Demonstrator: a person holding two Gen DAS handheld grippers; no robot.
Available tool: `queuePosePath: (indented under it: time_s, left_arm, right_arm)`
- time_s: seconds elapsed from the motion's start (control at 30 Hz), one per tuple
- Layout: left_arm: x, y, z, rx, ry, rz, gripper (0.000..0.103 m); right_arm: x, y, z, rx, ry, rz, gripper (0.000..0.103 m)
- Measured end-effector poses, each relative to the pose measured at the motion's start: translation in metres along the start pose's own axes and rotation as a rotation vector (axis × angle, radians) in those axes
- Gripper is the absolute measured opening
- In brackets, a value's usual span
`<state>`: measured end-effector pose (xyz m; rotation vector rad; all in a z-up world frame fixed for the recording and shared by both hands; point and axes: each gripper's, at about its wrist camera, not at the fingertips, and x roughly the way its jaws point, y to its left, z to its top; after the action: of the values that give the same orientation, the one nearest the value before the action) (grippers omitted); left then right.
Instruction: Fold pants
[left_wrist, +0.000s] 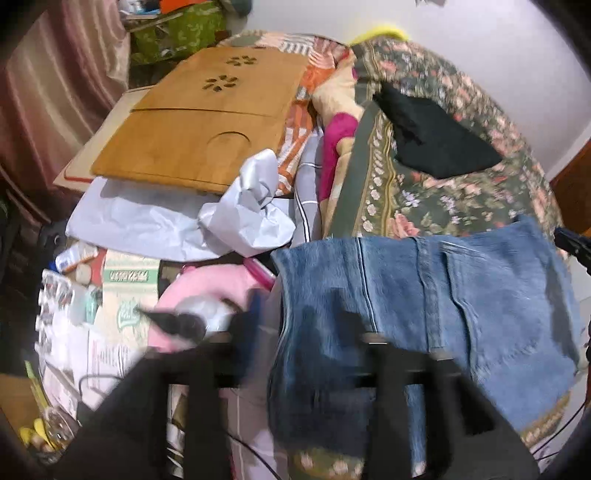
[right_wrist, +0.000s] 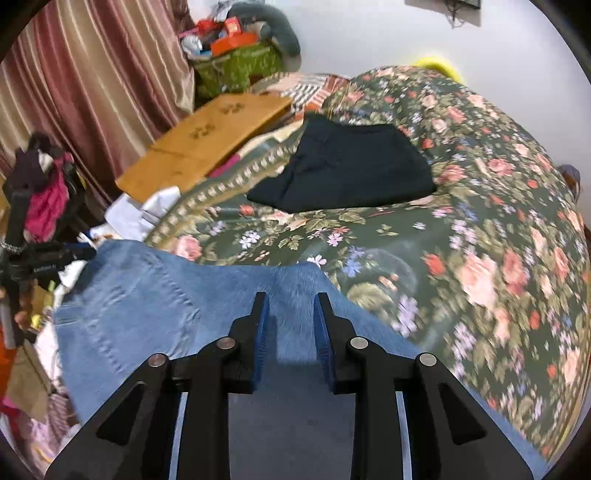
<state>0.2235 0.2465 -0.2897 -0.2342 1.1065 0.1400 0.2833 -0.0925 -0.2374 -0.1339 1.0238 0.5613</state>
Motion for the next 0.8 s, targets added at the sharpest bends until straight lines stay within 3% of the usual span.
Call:
queuePosePath:
  time_s: [0.07,0.17,0.3,0.37,0.43,0.47,0.5,0.53,0.57,0.6,0.7,0.8]
  left_arm:
    - [-0.012,0.005,-0.012,-0.026,-0.010,-0.018,0.066]
    - [-0.013,0.010,-0.029,-0.071,0.037,-0.068,0.066]
    - [0.002,0.008,-0.053,-0.097,0.109,-0.078,0.066]
    - [0.007,0.006,-0.062,-0.119,0.126,-0.090,0.065]
    - [0.008,0.003,-0.067,-0.130,0.118,-0.103,0.060]
    - [0.006,0.001,-0.069,-0.126,0.109,-0.111,0.049]
    - [0.005,-0.002,-0.070,-0.124,0.102,-0.110,0.046]
    - [0.002,-0.005,-0.071,-0.115,0.086,-0.086,0.041]
    - [-0.001,-0.009,-0.072,-0.096,0.072,-0.063,0.027]
    - [-0.003,-0.013,-0.072,-0.070,0.063,-0.039,0.023]
    - [-0.017,-0.023,-0.072,0.011,-0.001,0.053,0.020]
    - [-0.031,-0.027,-0.072,0.081,-0.057,0.130,0.021]
  right_arm:
    - [-0.021,0.000,-0.007,0.017,-0.027,-0.007,0.023]
    - [-0.048,0.002,-0.023,0.029,-0.053,-0.032,0.024]
    - [-0.075,0.004,-0.053,0.037,-0.074,-0.071,0.045]
    - [-0.083,0.003,-0.073,0.055,-0.074,-0.091,0.046]
    - [-0.086,0.000,-0.092,0.083,-0.054,-0.102,0.046]
    - [-0.086,-0.001,-0.101,0.097,-0.045,-0.105,0.046]
    - [-0.086,-0.002,-0.108,0.109,-0.036,-0.107,0.046]
    - [-0.084,-0.004,-0.116,0.125,-0.025,-0.113,0.046]
    - [-0.082,-0.008,-0.124,0.144,-0.013,-0.116,0.046]
    - [-0.079,-0.011,-0.131,0.163,0.002,-0.116,0.046]
    - [-0.070,-0.019,-0.149,0.214,0.045,-0.115,0.046]
    - [-0.072,-0.022,-0.157,0.233,0.023,-0.104,0.045]
